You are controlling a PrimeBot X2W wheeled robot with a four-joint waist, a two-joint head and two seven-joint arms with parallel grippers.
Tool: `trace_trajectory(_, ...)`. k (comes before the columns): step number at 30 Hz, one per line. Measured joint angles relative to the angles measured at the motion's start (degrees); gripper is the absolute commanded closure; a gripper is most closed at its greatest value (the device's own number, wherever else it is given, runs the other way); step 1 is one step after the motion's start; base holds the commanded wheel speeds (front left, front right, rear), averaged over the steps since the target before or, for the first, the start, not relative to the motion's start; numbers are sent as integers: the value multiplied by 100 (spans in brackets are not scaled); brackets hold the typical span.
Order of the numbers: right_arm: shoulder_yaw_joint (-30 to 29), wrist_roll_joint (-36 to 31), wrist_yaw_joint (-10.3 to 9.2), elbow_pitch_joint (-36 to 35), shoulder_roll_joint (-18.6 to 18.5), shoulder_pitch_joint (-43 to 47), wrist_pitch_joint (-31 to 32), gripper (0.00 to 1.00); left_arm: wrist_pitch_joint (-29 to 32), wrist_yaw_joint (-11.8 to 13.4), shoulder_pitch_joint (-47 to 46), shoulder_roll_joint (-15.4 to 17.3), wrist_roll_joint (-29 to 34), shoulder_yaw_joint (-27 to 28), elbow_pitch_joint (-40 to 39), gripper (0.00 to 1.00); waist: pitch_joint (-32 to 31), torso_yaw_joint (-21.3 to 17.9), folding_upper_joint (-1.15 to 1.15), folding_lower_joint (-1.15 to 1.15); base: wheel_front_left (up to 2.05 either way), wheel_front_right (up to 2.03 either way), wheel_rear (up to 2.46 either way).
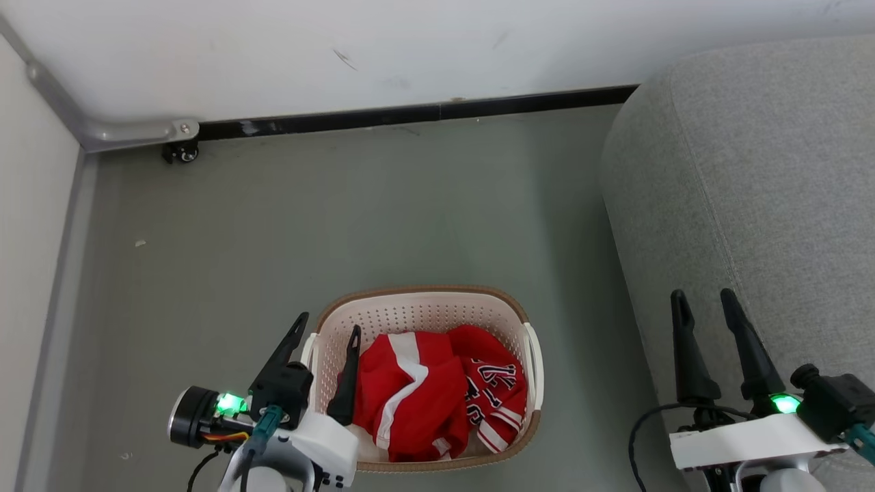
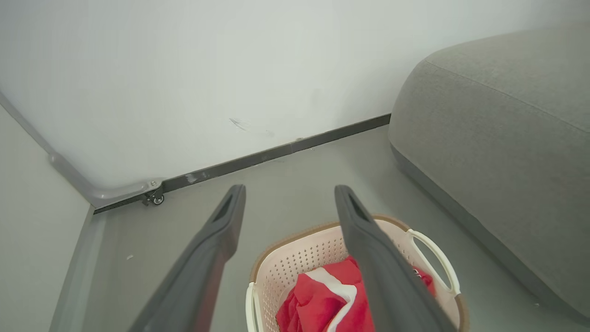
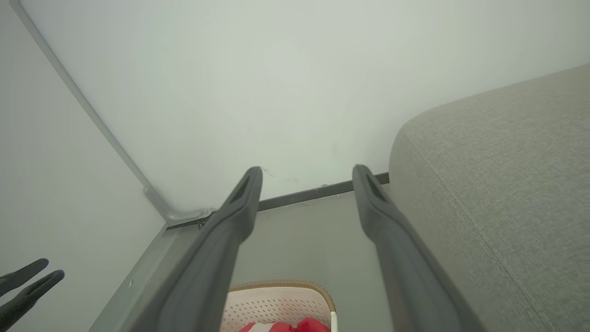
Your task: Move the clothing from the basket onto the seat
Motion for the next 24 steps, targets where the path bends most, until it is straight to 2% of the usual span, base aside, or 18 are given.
trace_trajectory(12,-235,-48,0,-416,5,-235,-44,0,51,-177,-549,43,290,-227,590,0,722,-243,0,0,0,0,0)
trace_trajectory(24,-207,-31,1,-672,8,-602,-51,0,55,-183,-977,231,511,-253,1147,0,1439,-523,0,0,0,0,0)
